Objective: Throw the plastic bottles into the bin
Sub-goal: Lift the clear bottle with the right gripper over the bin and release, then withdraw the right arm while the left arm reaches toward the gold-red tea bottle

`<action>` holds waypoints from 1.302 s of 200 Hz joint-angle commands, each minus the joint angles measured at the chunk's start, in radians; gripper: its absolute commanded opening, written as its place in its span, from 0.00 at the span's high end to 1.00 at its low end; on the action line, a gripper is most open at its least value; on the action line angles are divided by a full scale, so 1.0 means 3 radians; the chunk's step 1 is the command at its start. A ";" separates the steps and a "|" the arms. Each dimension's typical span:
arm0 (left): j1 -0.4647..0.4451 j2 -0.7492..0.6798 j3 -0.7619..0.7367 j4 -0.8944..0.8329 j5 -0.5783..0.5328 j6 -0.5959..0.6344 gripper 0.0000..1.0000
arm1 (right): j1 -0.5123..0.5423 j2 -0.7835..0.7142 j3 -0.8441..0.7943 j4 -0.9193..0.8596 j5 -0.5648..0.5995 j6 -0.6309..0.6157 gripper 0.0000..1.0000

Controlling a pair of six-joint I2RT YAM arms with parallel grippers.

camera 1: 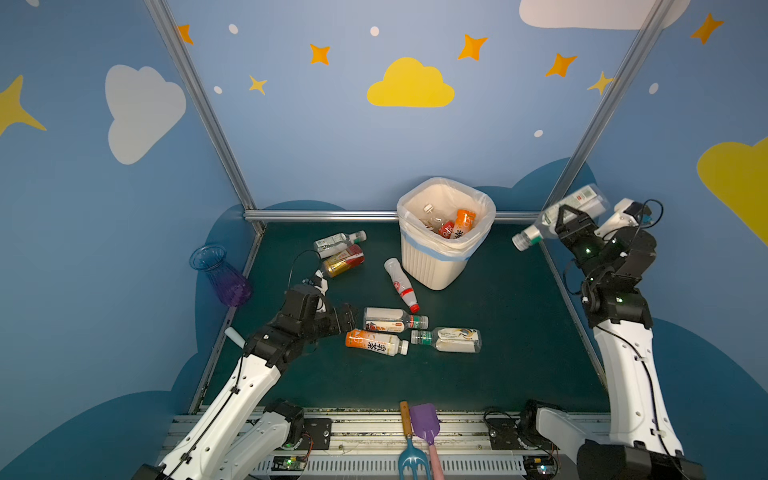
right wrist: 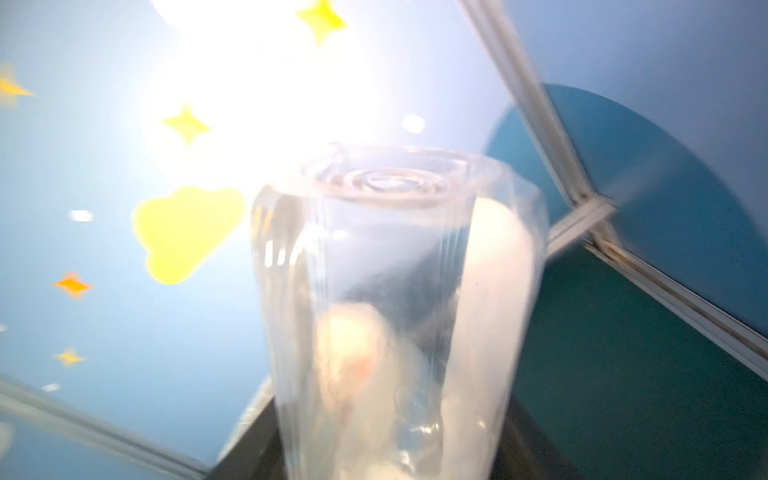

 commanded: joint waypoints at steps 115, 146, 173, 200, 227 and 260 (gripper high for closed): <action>0.0021 -0.0262 0.0182 -0.0291 -0.0141 -0.0016 0.00 | 0.0791 0.1158 0.1691 -0.0730 0.0211 -0.0638 0.06; 0.0020 -0.0182 0.0159 -0.0236 -0.0107 -0.0050 0.00 | 0.0584 0.0733 0.1379 -0.1055 -0.0068 -0.0685 0.08; 0.0021 -0.0115 0.0103 -0.0197 -0.0113 -0.0127 0.00 | 0.0573 0.0401 0.0992 -0.1487 -0.0365 -0.0898 0.08; 0.0024 -0.0007 0.0024 -0.0219 -0.0226 -0.0194 0.00 | 0.0619 -0.0037 0.0251 -0.1746 -0.0585 -0.0983 0.09; 0.0021 0.0112 -0.0041 -0.0178 -0.0175 -0.0206 0.00 | 0.0688 -0.0543 -0.0615 -0.1869 -0.0500 -0.0946 0.11; 0.0021 0.0313 -0.0028 -0.0115 -0.0069 -0.0234 0.00 | 0.0783 -0.0897 -0.1254 -0.2038 -0.0532 -0.0883 0.13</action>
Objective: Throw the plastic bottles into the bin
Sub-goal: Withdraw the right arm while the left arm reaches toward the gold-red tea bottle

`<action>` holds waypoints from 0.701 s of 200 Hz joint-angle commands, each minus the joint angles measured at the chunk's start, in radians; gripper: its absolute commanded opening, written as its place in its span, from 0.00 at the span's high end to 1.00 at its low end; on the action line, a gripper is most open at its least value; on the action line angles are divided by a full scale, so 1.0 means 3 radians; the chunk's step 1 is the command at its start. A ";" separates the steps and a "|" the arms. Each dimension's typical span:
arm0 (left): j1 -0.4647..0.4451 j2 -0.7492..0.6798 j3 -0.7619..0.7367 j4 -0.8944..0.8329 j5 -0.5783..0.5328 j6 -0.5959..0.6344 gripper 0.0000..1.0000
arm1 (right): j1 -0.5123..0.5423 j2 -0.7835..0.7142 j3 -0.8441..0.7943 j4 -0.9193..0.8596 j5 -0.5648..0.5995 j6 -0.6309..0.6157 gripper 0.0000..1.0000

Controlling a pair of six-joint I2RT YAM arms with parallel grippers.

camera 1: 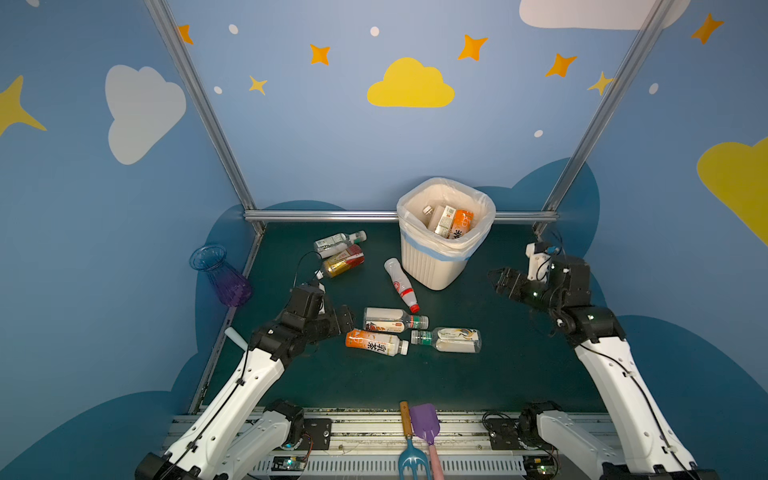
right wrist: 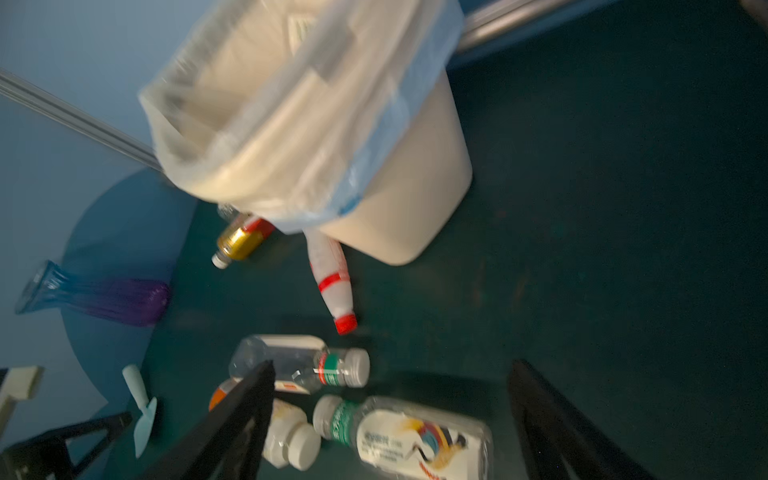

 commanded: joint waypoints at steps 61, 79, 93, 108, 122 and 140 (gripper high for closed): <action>0.0018 0.0626 0.0548 0.0020 -0.0617 0.0337 0.00 | 0.0223 -0.0363 -0.0620 -0.0020 -0.0176 0.0120 0.15; 0.0029 0.1015 0.0919 -0.0004 -0.0694 0.0614 0.00 | 0.0291 -0.0320 -0.0676 0.0097 -0.0215 0.0173 0.15; 0.0075 0.1312 0.1181 0.0025 -0.0702 0.0831 0.00 | 0.0347 -0.0288 -0.0698 0.0141 -0.0236 0.0193 0.15; 0.0146 0.1659 0.1473 0.0039 -0.0698 0.1080 0.00 | 0.0407 -0.0276 -0.0708 0.0159 -0.0226 0.0202 0.15; 0.0255 0.1971 0.1733 0.0062 -0.0651 0.1337 0.00 | 0.0439 -0.0285 -0.0722 0.0167 -0.0216 0.0203 0.15; 0.0433 0.2328 0.2003 0.0138 -0.0433 0.1602 0.00 | 0.0463 -0.0338 -0.0747 0.0179 -0.0216 0.0222 0.15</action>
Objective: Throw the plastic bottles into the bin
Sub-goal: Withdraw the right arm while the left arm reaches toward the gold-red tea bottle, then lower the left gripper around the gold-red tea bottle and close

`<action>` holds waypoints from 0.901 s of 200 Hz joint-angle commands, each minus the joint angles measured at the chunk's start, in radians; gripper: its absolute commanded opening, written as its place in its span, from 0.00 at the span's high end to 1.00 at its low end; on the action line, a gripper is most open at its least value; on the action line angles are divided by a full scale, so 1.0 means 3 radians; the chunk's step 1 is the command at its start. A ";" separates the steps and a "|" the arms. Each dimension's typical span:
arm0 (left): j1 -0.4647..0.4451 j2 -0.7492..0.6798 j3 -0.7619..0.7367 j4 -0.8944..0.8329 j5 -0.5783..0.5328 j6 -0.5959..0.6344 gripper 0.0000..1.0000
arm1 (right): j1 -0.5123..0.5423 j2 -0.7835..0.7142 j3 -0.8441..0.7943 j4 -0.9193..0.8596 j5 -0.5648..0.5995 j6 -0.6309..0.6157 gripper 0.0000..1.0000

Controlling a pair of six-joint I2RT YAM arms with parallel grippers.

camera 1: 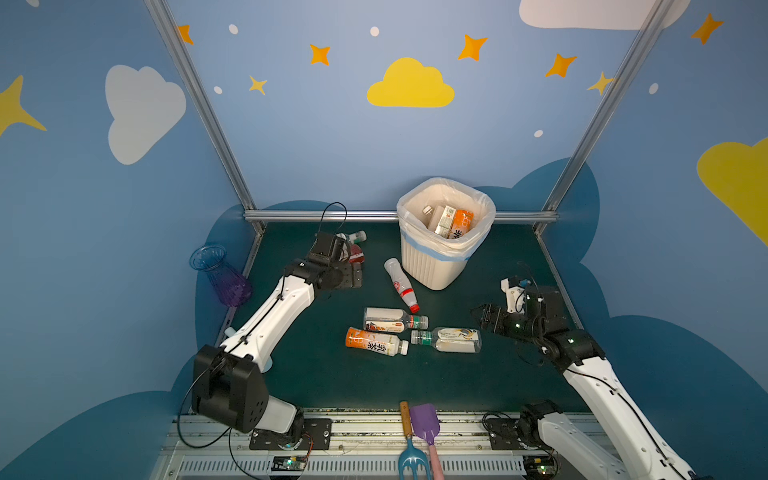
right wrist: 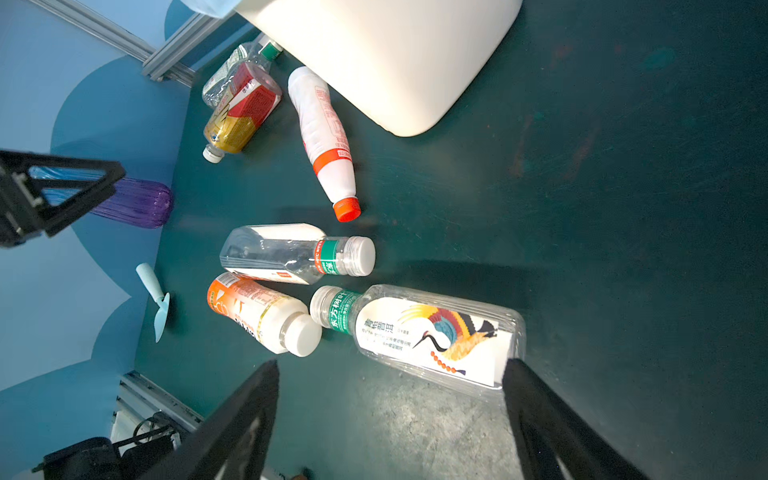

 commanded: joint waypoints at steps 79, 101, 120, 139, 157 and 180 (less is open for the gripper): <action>0.0511 0.1524 0.1142 -0.0030 0.0611 0.1141 0.00 | 0.0048 -0.0217 -0.0082 0.0118 0.0032 0.0044 0.14; 0.0516 0.1710 0.1262 0.0003 0.0599 0.1172 0.00 | 0.0047 -0.0213 -0.0075 0.0125 0.0020 0.0046 0.14; 0.0516 0.1863 0.1415 -0.0039 0.0537 0.1201 0.00 | 0.0048 -0.0212 -0.0072 0.0117 0.0031 0.0041 0.14; 0.0515 0.1970 0.1541 -0.0086 0.0508 0.1243 0.00 | 0.0047 -0.0203 -0.0084 0.0123 0.0049 0.0036 0.14; 0.0514 0.2043 0.1632 -0.0146 0.0501 0.1310 0.00 | 0.0048 -0.0178 -0.0100 0.0150 0.0062 0.0038 0.14; 0.0508 0.2027 0.1616 -0.0119 0.0486 0.1361 0.00 | 0.0047 -0.0092 -0.0103 0.0203 0.0032 0.0045 0.14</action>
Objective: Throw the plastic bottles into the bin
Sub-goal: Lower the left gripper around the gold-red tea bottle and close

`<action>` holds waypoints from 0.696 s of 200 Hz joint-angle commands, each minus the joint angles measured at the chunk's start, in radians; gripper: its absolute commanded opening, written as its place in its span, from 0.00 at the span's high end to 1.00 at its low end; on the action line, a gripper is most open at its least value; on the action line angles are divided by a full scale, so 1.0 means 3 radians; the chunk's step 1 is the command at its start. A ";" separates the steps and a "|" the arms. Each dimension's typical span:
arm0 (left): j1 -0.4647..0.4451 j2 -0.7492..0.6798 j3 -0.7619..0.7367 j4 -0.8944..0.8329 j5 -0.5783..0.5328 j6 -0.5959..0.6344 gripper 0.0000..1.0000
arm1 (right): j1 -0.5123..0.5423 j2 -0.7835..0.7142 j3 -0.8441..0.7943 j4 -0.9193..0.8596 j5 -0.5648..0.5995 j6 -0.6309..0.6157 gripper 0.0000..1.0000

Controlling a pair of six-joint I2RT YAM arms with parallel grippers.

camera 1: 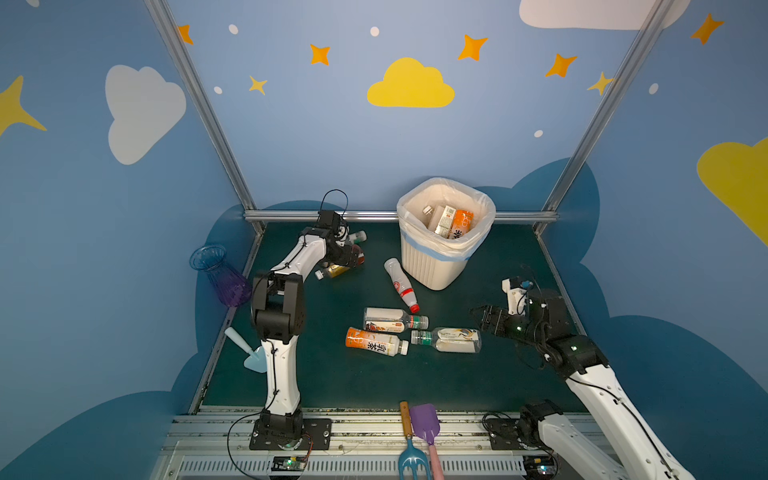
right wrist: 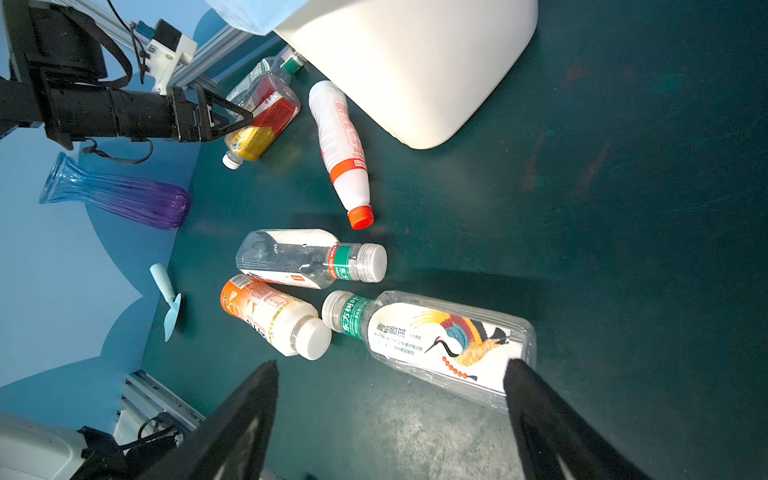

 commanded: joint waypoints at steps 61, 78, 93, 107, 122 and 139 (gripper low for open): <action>0.0005 0.0365 0.0458 -0.0353 -0.0110 0.0216 0.00 | 0.0014 0.0272 0.0039 0.0167 -0.0081 0.0031 0.14; 0.0005 0.0396 0.0480 -0.0321 -0.0130 0.0216 0.00 | 0.0013 0.0257 0.0057 0.0129 -0.0049 0.0016 0.14; 0.0005 0.0413 0.0499 -0.0294 -0.0141 0.0221 0.00 | 0.0013 0.0237 0.0062 0.0118 -0.0023 0.0008 0.14; 0.0004 0.0468 0.0575 -0.0328 -0.0141 0.0231 0.00 | 0.0014 0.0231 0.0059 0.0103 -0.0007 0.0003 0.14; 0.0005 0.0577 0.0704 -0.0440 -0.0141 0.0236 0.00 | 0.0012 0.0236 0.0067 0.0093 -0.0002 -0.0007 0.14; -0.0005 0.0675 0.0811 -0.0570 -0.0092 0.0235 0.00 | 0.0011 0.0236 0.0077 0.0087 0.0001 -0.0006 0.14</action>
